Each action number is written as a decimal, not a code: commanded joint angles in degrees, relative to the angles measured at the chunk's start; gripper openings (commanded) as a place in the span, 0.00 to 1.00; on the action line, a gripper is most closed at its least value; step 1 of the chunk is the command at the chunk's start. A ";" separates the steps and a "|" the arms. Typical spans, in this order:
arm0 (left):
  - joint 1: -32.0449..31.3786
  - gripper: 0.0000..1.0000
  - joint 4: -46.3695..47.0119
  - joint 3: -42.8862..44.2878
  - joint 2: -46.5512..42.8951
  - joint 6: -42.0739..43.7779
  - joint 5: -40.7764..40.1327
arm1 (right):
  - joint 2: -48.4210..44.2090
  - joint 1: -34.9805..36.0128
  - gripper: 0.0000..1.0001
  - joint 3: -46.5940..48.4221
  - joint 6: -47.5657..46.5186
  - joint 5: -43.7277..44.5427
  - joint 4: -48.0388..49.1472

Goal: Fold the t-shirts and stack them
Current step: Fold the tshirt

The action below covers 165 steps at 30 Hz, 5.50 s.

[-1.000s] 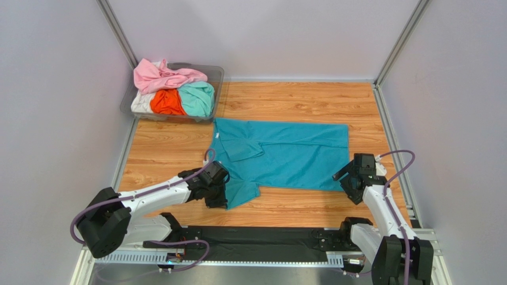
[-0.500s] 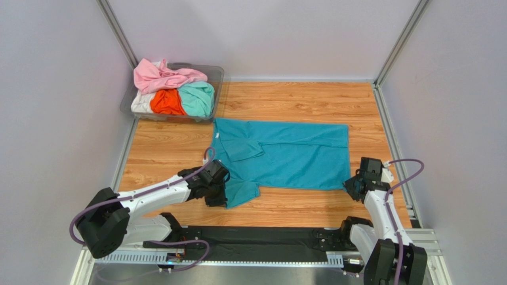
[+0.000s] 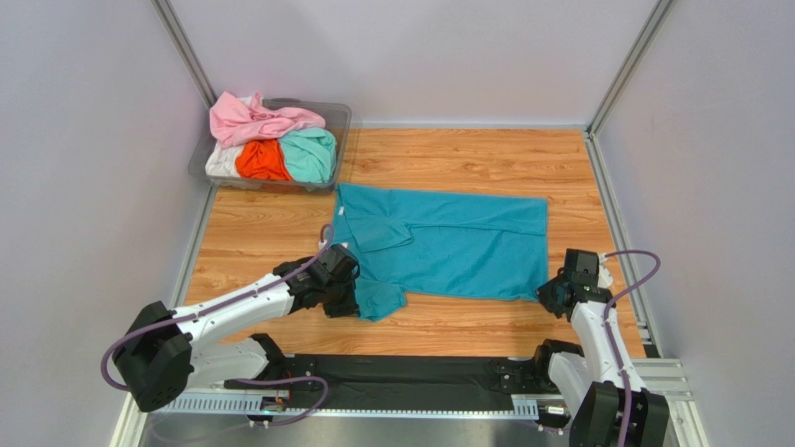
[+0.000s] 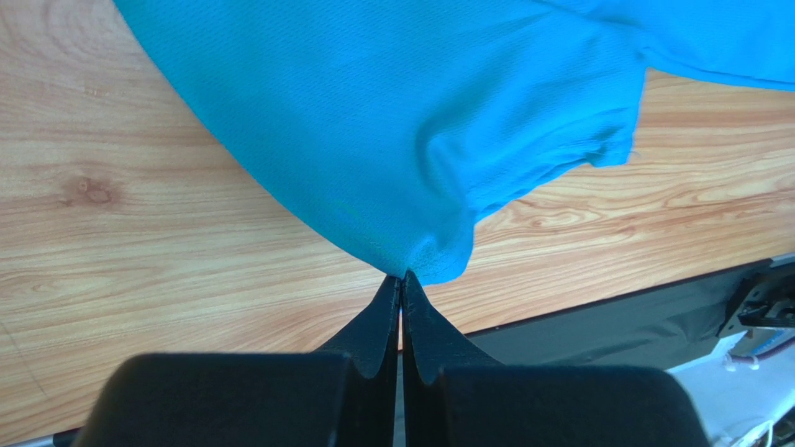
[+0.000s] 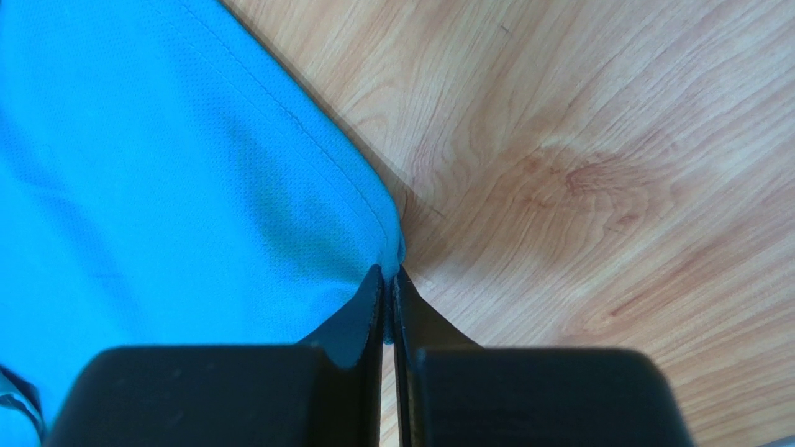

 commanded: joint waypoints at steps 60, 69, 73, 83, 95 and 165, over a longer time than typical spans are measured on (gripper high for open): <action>22.35 0.00 8.69 43.98 29.88 22.70 1.16 | 34.65 1.60 0.00 36.35 -13.44 -6.55 2.97; 23.76 0.00 9.13 49.25 37.35 24.10 0.28 | 41.15 1.60 0.00 40.13 -14.75 -4.96 5.60; 24.28 0.00 8.87 50.83 40.16 24.19 -0.60 | 44.67 1.60 0.02 43.11 -14.32 -4.17 5.17; 25.69 0.70 6.32 57.06 46.32 24.28 -6.22 | 51.45 1.60 0.36 48.92 -14.41 1.10 3.50; 24.64 1.00 5.96 48.38 37.36 22.53 5.63 | 35.29 3.27 1.00 38.74 -16.51 -2.32 4.19; 16.47 1.00 11.73 98.64 86.83 3.99 26.03 | 13.74 55.13 1.00 25.37 -7.90 -10.32 -10.04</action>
